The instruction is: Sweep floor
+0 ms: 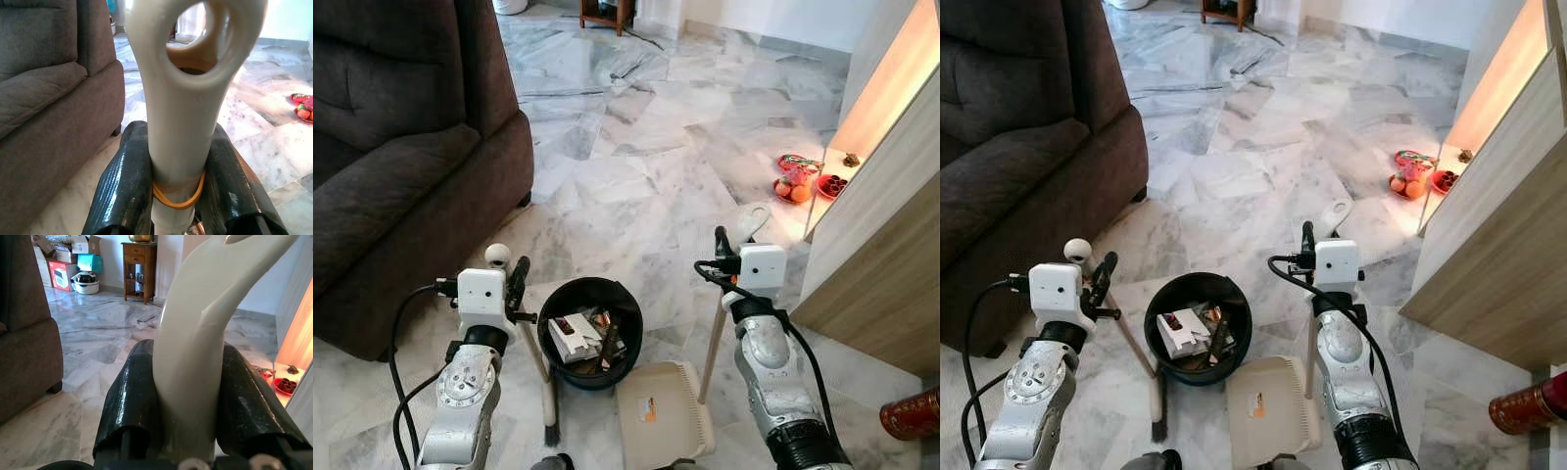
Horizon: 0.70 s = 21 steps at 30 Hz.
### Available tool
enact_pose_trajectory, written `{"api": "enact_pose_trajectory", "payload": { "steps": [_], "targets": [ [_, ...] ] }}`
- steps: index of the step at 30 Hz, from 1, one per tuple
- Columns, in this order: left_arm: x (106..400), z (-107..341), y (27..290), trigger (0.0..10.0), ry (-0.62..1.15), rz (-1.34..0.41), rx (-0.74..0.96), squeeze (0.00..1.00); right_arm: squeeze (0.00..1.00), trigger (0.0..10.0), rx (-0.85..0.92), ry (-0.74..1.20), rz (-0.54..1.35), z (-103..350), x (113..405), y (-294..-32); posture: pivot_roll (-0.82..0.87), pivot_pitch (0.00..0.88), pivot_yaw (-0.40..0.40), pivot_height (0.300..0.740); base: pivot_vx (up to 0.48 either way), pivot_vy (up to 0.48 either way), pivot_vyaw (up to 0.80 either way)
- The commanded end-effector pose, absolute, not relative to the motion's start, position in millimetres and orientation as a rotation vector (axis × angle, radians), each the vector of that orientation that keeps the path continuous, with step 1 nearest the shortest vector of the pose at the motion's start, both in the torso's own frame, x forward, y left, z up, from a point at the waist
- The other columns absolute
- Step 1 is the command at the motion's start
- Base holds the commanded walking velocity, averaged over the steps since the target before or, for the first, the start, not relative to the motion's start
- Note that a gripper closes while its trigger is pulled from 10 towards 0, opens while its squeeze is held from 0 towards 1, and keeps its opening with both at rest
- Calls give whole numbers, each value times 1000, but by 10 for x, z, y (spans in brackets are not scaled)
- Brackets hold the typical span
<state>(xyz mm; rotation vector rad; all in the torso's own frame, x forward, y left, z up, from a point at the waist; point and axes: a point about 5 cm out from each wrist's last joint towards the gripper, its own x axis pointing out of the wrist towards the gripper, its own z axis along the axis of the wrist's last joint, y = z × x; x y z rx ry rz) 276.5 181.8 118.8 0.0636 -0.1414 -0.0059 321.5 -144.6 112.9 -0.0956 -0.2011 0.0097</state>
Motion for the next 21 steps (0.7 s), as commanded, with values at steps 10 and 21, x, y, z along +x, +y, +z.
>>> {"api": "enact_pose_trajectory", "payload": {
  "steps": [10,21],
  "targets": [
    [2754,1254,1860,10000,-173,12,73,0,0,10000,-52,-253,7,1215,3245,-1441,139,194,-17,740,-237,0,0],
    [2754,1263,1850,10000,-178,1,85,0,0,10000,-48,-246,6,1195,3245,-1454,139,196,-15,740,-410,0,0]
  ]
}}
